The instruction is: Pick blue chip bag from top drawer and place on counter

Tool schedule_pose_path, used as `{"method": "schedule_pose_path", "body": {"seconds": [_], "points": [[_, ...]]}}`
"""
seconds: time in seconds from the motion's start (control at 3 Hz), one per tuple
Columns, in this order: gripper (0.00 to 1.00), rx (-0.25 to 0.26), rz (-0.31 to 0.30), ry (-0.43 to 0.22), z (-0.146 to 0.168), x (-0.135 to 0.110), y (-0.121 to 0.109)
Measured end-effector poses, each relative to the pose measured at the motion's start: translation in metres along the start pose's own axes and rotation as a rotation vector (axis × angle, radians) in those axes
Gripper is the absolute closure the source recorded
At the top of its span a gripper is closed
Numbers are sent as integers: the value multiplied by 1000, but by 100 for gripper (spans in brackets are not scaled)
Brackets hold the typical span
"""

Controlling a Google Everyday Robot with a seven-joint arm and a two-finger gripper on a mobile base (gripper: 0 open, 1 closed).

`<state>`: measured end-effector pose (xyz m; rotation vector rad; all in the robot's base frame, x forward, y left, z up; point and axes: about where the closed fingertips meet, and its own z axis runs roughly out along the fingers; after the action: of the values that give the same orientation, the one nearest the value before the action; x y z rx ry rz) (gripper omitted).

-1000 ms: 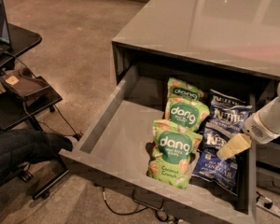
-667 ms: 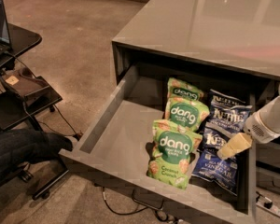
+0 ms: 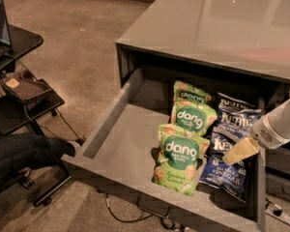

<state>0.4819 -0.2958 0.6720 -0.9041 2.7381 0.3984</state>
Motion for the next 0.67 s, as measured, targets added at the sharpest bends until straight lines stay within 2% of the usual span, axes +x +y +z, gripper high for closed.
{"method": "schedule_pose_path", "body": {"seconds": [0.33,0.67], "points": [[13,-7,-9,-26,13,-7,6],[13,-11,-8,-26,16,-7,6]]}}
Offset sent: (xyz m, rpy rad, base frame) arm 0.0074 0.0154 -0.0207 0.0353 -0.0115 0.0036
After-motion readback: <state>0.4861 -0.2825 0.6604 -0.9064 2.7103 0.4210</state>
